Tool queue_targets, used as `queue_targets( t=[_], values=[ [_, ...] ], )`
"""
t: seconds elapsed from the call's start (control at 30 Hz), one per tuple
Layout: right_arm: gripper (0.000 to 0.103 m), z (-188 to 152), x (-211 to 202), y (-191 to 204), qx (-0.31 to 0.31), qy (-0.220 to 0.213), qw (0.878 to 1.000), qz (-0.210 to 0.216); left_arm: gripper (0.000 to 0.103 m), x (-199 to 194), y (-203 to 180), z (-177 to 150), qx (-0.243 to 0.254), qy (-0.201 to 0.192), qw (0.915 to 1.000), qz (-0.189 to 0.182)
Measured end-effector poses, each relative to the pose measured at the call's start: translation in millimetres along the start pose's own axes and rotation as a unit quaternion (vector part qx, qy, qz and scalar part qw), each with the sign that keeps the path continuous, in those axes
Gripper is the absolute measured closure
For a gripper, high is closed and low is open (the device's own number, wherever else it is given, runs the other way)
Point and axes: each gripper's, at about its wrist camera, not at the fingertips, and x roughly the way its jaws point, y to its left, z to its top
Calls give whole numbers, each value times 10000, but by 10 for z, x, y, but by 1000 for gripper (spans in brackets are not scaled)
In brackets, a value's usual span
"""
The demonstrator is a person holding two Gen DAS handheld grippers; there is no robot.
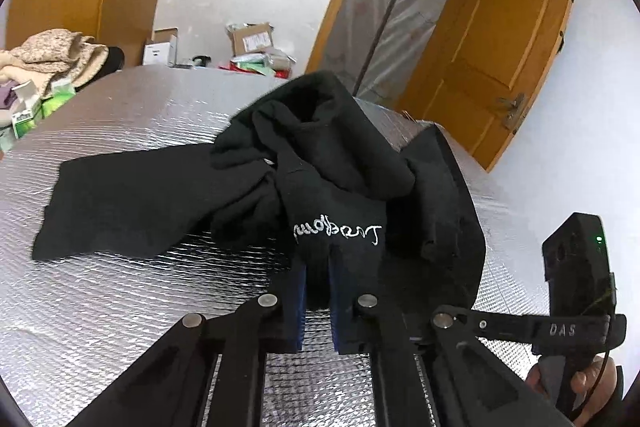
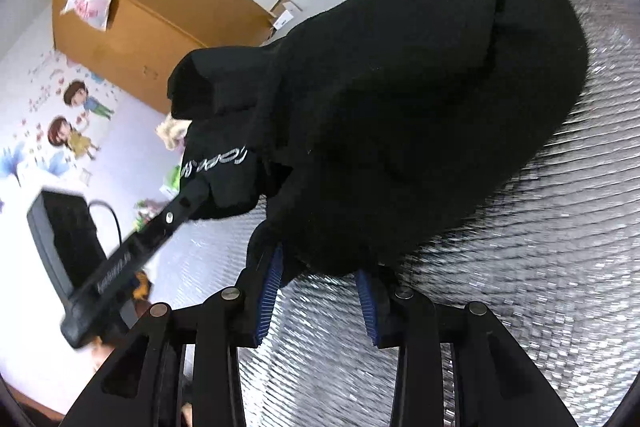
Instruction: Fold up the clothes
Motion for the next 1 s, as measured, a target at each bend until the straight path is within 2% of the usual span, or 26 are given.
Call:
queue_targets(
  t=[0.2,0.4,0.53,0.6,0.63,0.67,0.87,1.0],
  values=[
    [62,-104,38,-78,706,77,9948,727,94,-230,77,37,-171,-239,9995,129],
    [64,-261,88,-63,819,286,9920,921,95,-535,118,132,-214,-544,9982,95],
    [64,-279,72,-103,943,184,9908,954,95,-743,185,161,-224,-695,9971,201],
    [69,-283,76,-109,857,106,9916,961,95,-790,260,159,-277,-702,9966,316],
    [86,-284,83,-93,747,137,9933,868,95,-813,297,158,-304,-705,9963,373],
    [93,-286,71,-75,640,150,9946,807,95,-826,345,163,-335,-707,9959,445],
    [95,-282,-248,63,50,-29,9959,900,95,-949,736,184,-621,-731,9908,956],
    [95,-279,-459,195,-426,13,9917,1211,95,-997,989,124,-825,-684,9878,1133]
  ],
)
